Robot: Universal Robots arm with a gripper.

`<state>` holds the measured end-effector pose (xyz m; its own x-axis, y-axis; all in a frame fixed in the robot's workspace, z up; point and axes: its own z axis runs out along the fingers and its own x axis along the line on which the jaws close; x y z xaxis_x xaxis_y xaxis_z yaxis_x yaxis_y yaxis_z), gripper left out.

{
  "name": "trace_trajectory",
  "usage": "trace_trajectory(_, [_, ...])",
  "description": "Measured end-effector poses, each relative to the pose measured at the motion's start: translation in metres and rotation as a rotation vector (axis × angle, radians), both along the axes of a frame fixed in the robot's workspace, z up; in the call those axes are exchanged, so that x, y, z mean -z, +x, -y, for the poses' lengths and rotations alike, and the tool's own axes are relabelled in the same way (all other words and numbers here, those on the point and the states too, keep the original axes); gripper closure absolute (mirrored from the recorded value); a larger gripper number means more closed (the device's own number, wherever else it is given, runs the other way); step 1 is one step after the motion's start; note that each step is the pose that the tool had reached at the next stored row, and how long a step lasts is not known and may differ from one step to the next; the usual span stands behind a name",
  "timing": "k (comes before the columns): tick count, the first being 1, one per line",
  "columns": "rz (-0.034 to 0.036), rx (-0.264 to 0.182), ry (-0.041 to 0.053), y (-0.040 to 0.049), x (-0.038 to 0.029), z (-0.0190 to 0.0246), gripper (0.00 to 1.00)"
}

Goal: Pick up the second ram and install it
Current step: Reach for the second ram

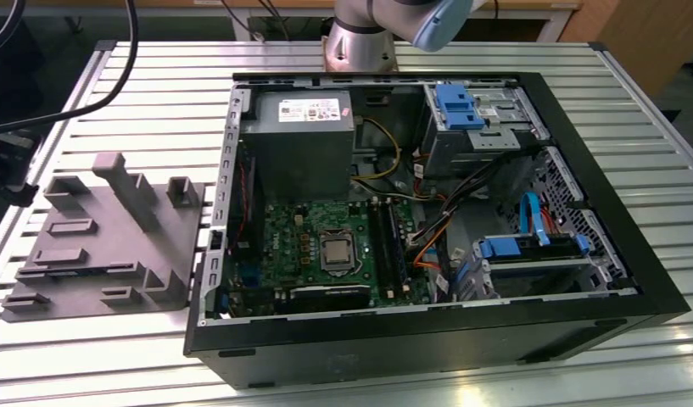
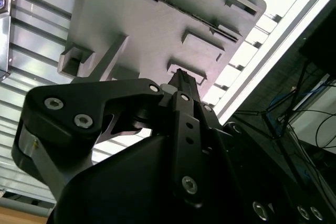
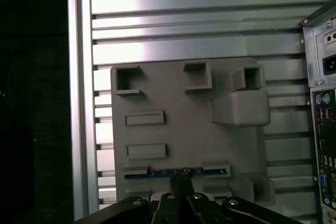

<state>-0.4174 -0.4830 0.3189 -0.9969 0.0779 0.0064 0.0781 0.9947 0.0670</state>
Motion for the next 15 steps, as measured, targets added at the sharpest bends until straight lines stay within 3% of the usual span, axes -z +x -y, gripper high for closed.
trace_trajectory(4, [-0.0005,0.000,-0.0161,-0.0001,0.0014,0.0001,0.89])
trace_trajectory(8, [-0.0022,0.000,-0.0216,-0.0002,0.0035,0.0000,0.89])
trace_trajectory(15, [-0.0036,0.000,-0.0220,-0.0006,0.0065,0.0000,0.89])
